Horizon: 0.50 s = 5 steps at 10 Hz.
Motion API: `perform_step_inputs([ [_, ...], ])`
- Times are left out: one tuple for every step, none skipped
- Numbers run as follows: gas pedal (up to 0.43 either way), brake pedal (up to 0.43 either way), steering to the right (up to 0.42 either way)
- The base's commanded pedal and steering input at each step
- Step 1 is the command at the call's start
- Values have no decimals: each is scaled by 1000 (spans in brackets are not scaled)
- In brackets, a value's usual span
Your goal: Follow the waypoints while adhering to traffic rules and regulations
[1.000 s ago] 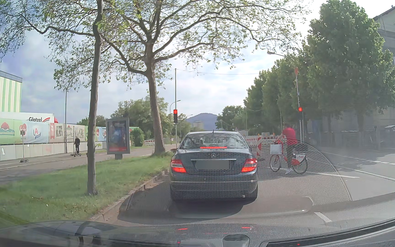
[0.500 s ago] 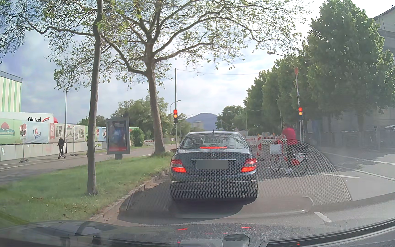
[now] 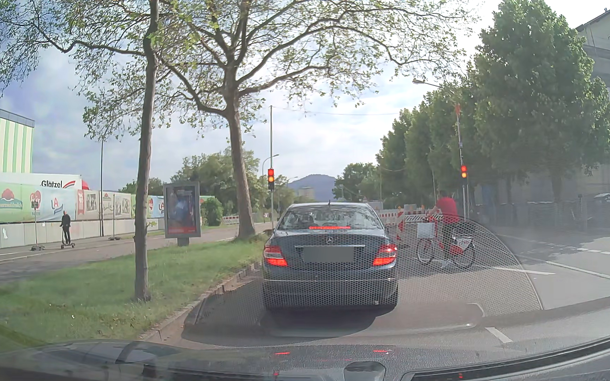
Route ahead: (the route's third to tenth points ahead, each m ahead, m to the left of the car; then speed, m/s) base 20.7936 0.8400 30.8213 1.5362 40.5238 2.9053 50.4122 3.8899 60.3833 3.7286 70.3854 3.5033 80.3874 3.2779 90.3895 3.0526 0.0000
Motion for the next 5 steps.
perform_step_inputs([
  [0,207,-1],
  [0,207,-1],
  [0,207,-1],
  [0,207,-1],
  [0,207,-1],
])
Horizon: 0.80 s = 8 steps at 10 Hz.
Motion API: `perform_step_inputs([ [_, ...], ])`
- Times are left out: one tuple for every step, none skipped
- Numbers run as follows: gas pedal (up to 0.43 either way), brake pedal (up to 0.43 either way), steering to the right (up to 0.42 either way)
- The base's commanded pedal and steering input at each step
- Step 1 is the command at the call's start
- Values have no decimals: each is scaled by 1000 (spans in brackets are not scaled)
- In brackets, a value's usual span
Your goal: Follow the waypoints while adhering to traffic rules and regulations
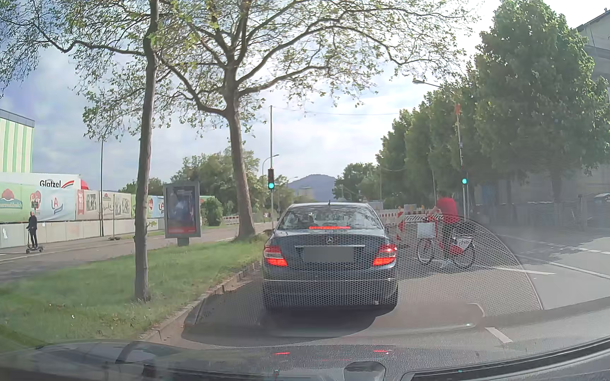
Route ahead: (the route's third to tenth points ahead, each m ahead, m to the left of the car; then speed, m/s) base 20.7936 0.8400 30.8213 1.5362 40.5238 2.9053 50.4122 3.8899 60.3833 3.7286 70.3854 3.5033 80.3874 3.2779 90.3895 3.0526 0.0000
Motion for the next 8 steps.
perform_step_inputs([
  [0,207,-1],
  [0,207,-1],
  [0,207,-1],
  [0,207,-1],
  [0,207,-1],
  [0,207,-1],
  [0,207,-1],
  [0,207,-1],
])
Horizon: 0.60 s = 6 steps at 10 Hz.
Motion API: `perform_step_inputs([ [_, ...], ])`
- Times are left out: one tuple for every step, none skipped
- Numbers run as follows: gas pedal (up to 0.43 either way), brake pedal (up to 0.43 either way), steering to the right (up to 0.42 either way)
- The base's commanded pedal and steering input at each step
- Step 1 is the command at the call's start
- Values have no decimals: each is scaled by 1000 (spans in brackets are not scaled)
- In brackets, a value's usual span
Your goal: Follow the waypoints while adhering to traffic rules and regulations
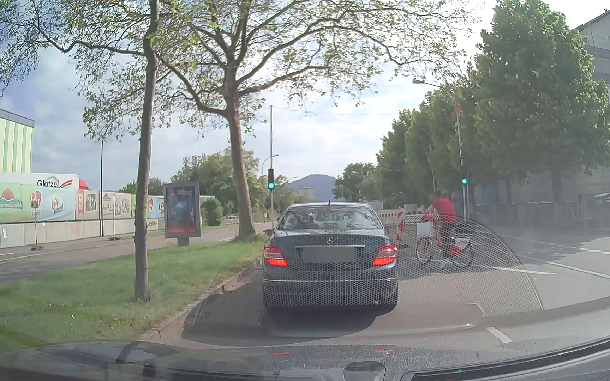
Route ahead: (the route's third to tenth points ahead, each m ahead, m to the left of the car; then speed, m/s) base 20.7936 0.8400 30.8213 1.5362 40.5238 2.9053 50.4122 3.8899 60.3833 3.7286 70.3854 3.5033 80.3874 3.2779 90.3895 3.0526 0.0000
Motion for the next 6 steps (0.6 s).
perform_step_inputs([
  [0,207,-1],
  [0,207,-1],
  [0,207,-1],
  [0,207,-1],
  [0,207,-1],
  [0,207,-1],
])
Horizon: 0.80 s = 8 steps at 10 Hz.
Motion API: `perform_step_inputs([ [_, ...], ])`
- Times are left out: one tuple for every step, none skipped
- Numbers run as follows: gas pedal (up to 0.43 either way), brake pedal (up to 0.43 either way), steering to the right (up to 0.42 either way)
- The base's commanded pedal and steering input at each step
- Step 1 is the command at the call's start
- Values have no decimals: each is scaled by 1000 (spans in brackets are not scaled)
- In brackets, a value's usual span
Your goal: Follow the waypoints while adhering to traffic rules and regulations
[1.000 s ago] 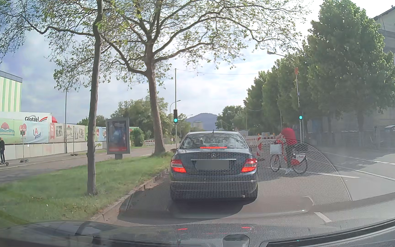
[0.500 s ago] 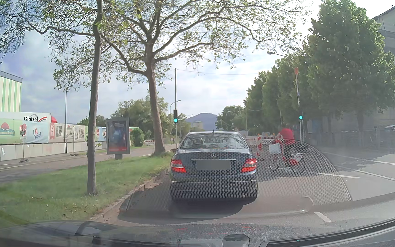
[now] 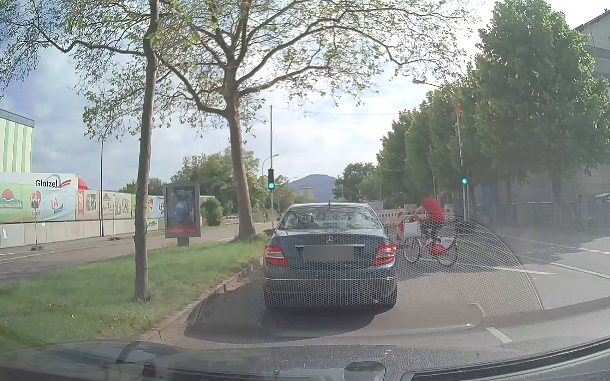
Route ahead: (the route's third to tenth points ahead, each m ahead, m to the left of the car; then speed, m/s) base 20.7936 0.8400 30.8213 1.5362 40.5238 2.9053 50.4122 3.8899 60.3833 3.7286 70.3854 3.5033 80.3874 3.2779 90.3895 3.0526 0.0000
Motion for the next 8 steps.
perform_step_inputs([
  [0,207,-1],
  [0,213,-1],
  [0,207,-1],
  [0,207,-1],
  [0,207,-1],
  [0,207,-1],
  [0,207,-1],
  [0,213,-1],
])
